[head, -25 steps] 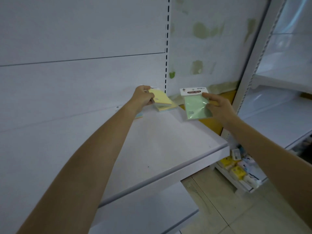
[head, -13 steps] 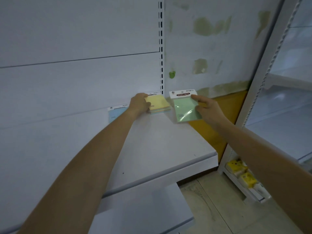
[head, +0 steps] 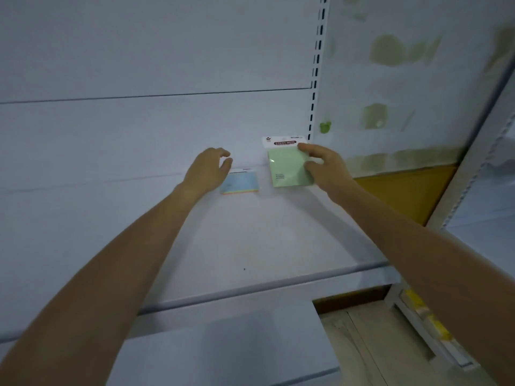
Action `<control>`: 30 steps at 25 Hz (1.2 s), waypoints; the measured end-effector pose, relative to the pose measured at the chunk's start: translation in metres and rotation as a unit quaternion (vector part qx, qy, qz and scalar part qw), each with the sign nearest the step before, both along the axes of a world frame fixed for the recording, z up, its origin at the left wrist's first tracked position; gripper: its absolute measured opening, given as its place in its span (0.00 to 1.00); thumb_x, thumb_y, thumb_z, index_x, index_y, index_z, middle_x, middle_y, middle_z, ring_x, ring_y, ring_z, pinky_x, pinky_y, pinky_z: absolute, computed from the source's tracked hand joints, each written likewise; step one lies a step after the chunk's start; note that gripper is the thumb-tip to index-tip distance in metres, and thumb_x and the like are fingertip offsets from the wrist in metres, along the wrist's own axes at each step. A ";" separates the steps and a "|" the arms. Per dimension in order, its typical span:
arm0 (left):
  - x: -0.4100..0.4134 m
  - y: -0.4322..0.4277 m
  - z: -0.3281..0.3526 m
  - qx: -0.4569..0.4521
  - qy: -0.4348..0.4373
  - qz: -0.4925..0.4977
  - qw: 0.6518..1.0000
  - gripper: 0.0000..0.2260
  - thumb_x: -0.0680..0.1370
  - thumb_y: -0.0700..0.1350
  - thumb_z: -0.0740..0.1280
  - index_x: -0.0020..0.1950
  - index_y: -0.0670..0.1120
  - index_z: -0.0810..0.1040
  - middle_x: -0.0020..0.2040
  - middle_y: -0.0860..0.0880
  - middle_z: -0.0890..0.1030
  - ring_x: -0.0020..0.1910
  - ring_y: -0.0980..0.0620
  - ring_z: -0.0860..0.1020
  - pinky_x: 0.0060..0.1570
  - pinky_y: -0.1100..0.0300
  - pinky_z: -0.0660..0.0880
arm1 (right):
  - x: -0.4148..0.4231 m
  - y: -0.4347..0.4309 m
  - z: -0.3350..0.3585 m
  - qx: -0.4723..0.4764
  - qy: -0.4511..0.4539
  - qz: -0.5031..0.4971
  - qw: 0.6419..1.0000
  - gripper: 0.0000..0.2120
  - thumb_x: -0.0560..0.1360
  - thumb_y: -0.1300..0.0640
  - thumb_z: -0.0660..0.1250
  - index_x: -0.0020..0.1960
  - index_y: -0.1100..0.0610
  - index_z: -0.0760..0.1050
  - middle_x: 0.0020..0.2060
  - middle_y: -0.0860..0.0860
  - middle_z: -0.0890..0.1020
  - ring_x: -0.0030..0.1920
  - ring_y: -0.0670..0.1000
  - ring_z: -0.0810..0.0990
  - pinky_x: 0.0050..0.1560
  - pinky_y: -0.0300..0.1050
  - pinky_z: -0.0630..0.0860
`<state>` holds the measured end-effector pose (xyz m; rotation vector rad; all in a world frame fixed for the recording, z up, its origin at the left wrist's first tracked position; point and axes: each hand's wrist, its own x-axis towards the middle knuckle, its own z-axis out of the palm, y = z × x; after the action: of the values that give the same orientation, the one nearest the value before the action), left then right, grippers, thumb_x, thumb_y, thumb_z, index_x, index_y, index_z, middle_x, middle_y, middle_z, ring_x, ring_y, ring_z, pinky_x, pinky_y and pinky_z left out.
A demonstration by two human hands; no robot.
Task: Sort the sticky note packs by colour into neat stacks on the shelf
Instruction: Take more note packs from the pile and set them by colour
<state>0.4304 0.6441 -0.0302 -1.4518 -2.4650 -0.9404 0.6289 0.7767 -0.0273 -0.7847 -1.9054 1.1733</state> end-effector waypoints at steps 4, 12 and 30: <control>-0.064 -0.100 -0.010 -0.100 0.000 0.098 0.990 0.20 0.80 0.53 0.56 0.68 0.45 0.70 0.69 0.40 0.70 0.68 0.40 0.68 0.69 0.49 0.64 | -0.078 -0.055 -0.001 0.001 0.000 0.067 0.998 0.22 0.73 0.72 0.54 0.64 0.59 0.72 0.61 0.58 0.74 0.51 0.50 0.71 0.40 0.31 0.70; -0.115 -0.188 -0.033 -0.271 -0.013 0.110 0.956 0.25 0.77 0.63 0.52 0.72 0.56 0.61 0.76 0.51 0.60 0.75 0.43 0.56 0.72 0.44 0.56 | -0.183 -0.135 -0.018 0.048 -0.132 0.075 0.987 0.21 0.73 0.69 0.55 0.65 0.61 0.70 0.66 0.57 0.72 0.64 0.55 0.71 0.60 0.37 0.64; -0.115 -0.183 -0.040 -0.296 0.006 0.077 0.952 0.31 0.75 0.67 0.47 0.75 0.56 0.50 0.78 0.52 0.49 0.77 0.47 0.47 0.73 0.41 0.48 | -0.182 -0.139 -0.044 0.243 -0.355 0.073 0.900 0.22 0.77 0.48 0.56 0.68 0.56 0.65 0.68 0.57 0.67 0.70 0.61 0.58 0.68 0.52 0.59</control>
<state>0.3153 0.4609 -0.0706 -1.3531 -2.9457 -0.1547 0.4473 0.6377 -0.0717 -0.8586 -2.7461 0.4391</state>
